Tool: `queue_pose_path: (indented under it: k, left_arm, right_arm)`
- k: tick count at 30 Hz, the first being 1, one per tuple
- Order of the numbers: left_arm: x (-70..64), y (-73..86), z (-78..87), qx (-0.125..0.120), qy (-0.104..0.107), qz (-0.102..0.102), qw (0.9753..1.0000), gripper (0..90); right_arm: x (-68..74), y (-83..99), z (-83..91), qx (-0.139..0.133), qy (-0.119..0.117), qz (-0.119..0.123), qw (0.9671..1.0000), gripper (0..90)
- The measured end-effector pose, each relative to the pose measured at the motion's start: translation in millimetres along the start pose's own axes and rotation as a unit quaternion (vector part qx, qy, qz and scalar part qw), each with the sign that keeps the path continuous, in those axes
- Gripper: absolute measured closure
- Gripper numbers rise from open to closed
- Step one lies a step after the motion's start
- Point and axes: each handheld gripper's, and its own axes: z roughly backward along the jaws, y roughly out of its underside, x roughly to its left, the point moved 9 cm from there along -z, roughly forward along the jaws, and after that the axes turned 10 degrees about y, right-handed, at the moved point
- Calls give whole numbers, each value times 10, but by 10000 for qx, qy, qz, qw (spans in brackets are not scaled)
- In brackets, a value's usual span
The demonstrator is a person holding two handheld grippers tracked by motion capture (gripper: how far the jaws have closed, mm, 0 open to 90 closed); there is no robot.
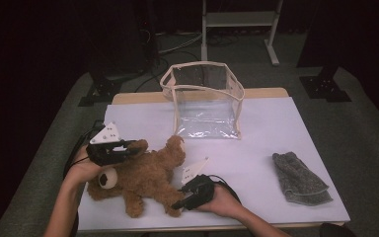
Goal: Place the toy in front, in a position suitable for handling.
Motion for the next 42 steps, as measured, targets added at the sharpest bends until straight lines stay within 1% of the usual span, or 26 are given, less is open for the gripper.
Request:
queue_pose_path:
  k: [4,6,8,10,12,13,14,17,19,20,21,22,23,25,27,30,31,32,33,34,35,37,39,40,42]
  left_arm:
    - [-41,-88,21,-141,26,-37,9999,733]
    - [-69,-145,7,-194,58,-50,9998,735]
    - [-101,-212,-15,-209,108,-113,9997,735]
    - [-136,-292,-51,-283,154,-136,9994,736]
    - [-194,-416,-109,-336,240,-207,9989,737]
    - [-220,-482,-141,-354,270,-264,9987,737]
    - [-257,-558,-182,-406,313,-306,9982,737]
    - [-379,-793,-316,-422,454,-564,9965,737]
    - [-468,-959,-430,-437,569,-715,9949,737]
    - [-504,-1018,-475,-432,621,-764,9942,736]
    - [-564,-1110,-558,-418,712,-853,9929,736]
    - [-607,-1180,-628,-375,782,-947,9917,736]
    - [-642,-1230,-685,-378,821,-965,9912,735]
    - [-722,-1345,-844,-327,948,-1082,9891,735]
    - [-819,-1434,-1034,-266,1122,-1167,9864,734]
    - [-924,-1476,-1291,-101,1323,-1239,9834,733]
    - [-941,-1474,-1356,-54,1363,-1251,9827,733]
    - [-964,-1455,-1467,49,1416,-1245,9821,733]
    - [-967,-1438,-1526,134,1427,-1269,9815,731]
    - [-986,-1427,-1617,127,1489,-1226,9811,729]
    - [-994,-1426,-1666,111,1535,-1204,9807,725]
    - [-1007,-1437,-1719,63,1598,-1166,9802,711]
    - [-1009,-1444,-1735,63,1629,-1154,9798,673]
    - [-1003,-1443,-1722,102,1678,-1155,9790,654]
    - [-978,-1440,-1683,115,1619,-1176,9797,597]
  right_arm:
    - [19,-79,141,-63,-3,103,9999,629]
    - [35,-93,247,-47,35,193,9998,630]
    - [40,-93,349,-72,64,231,9997,631]
    - [45,-72,490,-80,114,268,9995,630]
    - [45,-46,661,-168,159,230,9995,630]
    - [37,-26,777,-237,178,213,9993,630]
    - [31,-2,875,-261,203,204,9992,630]
    - [-10,95,1172,-292,354,172,9988,630]
    - [-38,191,1374,-261,470,146,9984,629]
    - [-48,241,1471,-276,515,122,9982,629]
    - [-53,281,1545,-273,541,99,9981,629]
    - [-58,350,1662,-265,592,54,9979,629]
    - [-61,409,1748,-256,639,30,9976,629]
    - [-64,517,1872,-243,686,-46,9973,628]
    - [-74,680,1984,-171,750,-126,9970,628]
    - [-103,936,2060,-91,766,-366,9963,626]
    - [-124,1030,2072,-38,791,-439,9959,625]
    - [-141,1101,2077,2,817,-514,9953,624]
    - [-178,1216,2080,64,863,-628,9943,623]
    - [-202,1279,2078,82,878,-700,9936,623]
    - [-237,1373,2066,124,894,-814,9926,621]
    - [-268,1461,2045,103,869,-934,9918,617]
    - [-275,1473,2039,80,855,-945,9918,614]
    - [-285,1484,2021,135,898,-872,9920,604]
    - [-283,1480,2011,186,913,-805,9924,602]
